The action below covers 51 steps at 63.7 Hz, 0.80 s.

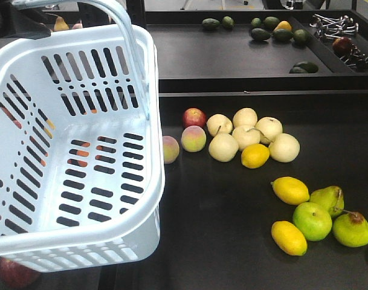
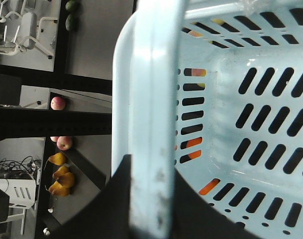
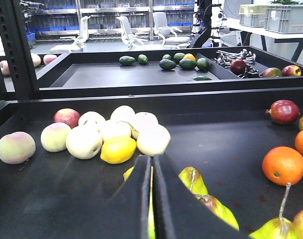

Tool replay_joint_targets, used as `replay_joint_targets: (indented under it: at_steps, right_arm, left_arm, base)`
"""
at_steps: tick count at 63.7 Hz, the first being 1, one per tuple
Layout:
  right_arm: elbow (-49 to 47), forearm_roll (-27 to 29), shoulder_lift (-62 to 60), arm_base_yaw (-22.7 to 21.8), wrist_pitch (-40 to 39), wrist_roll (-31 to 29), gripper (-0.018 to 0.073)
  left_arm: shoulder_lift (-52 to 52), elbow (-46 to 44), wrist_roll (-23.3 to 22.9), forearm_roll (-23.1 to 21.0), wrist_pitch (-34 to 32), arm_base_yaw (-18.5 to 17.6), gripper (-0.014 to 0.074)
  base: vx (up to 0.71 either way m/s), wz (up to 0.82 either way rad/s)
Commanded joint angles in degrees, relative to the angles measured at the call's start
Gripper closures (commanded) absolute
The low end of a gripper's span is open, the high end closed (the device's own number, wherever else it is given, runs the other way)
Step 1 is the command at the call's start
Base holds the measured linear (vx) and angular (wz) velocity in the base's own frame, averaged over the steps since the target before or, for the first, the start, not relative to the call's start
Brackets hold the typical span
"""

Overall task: Pick three apples into basket with both arms
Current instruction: 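Turn the base away from the table holding the basket aloft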

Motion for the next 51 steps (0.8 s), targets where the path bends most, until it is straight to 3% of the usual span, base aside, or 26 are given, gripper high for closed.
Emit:
replay_joint_targets:
  at_steps: [1,29,51]
  right_arm:
    - [0.67,0.0,-0.78,-0.3,-4.46,-0.08,0.0568]
    - [0.67,0.0,-0.78,-0.3,-4.46,-0.08,0.0568]
    - [0.67,0.0,-0.78,-0.3,-4.46,-0.08,0.0568]
  left_arm:
    - [-1.53,-1.87,-0.49,0.73,-2.41,-0.12,0.0603]
    - [-1.53,-1.87,-0.49,0.73,-2.46,-0.12,0.0603]
    - [-1.53,-1.87,-0.49,0.73,-2.46,-0.12,0.0603]
  base:
    - [0.0,0.03]
    - [-0.03,0.12]
    - [-0.05,0.33]
